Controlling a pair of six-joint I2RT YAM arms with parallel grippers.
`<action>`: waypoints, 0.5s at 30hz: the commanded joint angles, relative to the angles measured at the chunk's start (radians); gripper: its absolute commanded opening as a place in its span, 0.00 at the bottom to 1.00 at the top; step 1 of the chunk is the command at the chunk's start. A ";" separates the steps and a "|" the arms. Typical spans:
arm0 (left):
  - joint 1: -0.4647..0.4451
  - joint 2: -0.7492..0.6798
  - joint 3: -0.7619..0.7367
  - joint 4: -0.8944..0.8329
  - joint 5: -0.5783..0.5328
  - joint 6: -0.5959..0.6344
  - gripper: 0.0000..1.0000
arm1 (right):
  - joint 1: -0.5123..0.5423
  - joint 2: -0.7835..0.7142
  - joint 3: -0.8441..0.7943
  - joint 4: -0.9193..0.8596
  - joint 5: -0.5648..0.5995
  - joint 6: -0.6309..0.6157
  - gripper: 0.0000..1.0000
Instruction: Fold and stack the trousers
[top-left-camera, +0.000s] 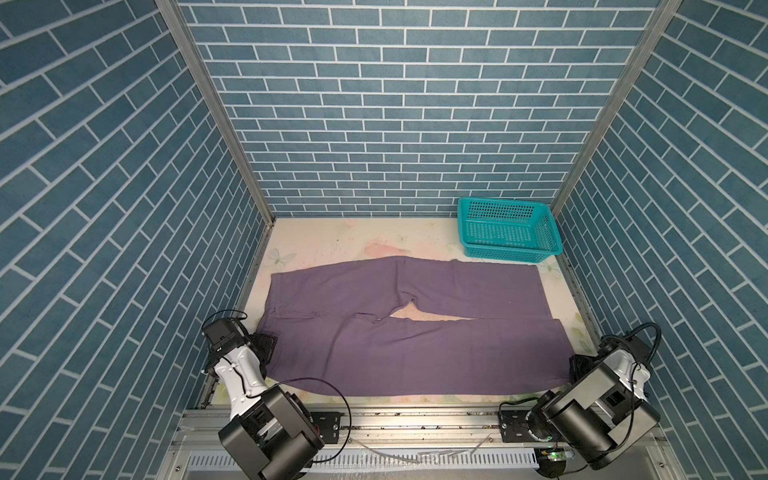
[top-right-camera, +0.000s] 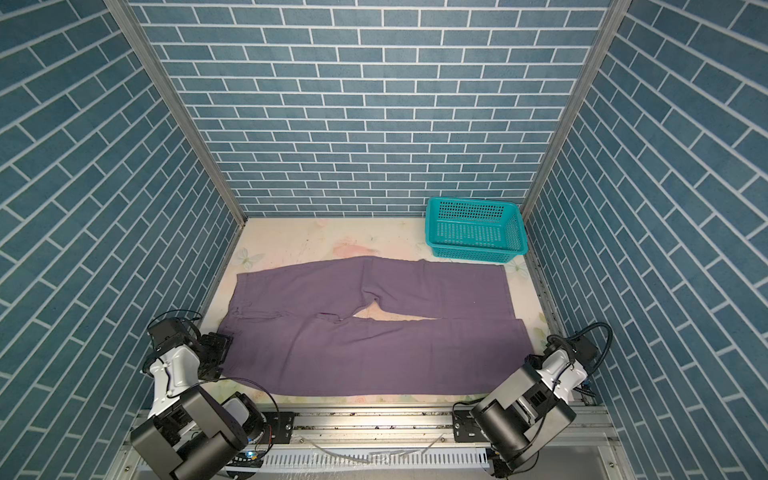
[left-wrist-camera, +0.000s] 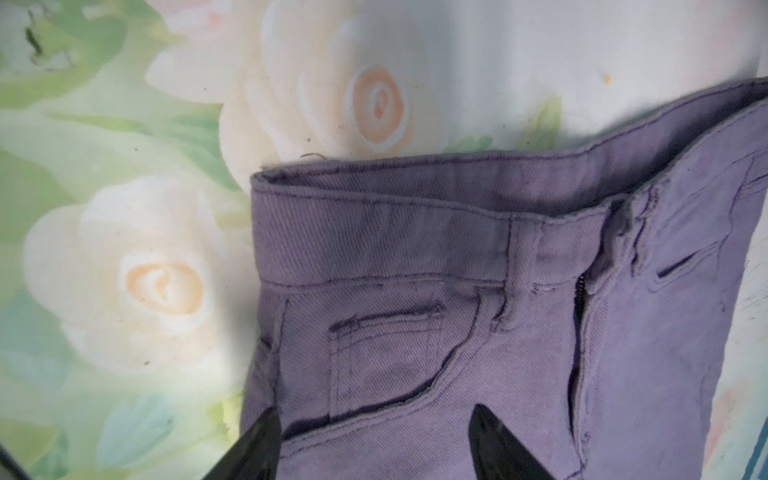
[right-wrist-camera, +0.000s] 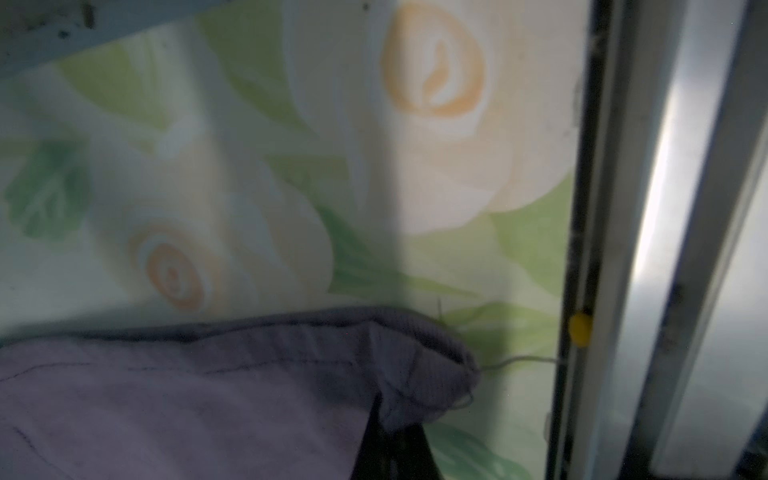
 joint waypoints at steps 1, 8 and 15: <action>-0.003 -0.014 -0.001 -0.053 -0.017 -0.006 0.83 | 0.002 -0.019 -0.031 0.040 -0.070 0.002 0.00; -0.003 -0.034 0.018 -0.081 -0.140 -0.012 0.97 | 0.002 -0.048 -0.008 0.039 -0.100 -0.046 0.00; -0.002 0.051 0.003 0.009 -0.194 -0.011 0.97 | 0.001 -0.044 -0.024 0.064 -0.147 -0.046 0.00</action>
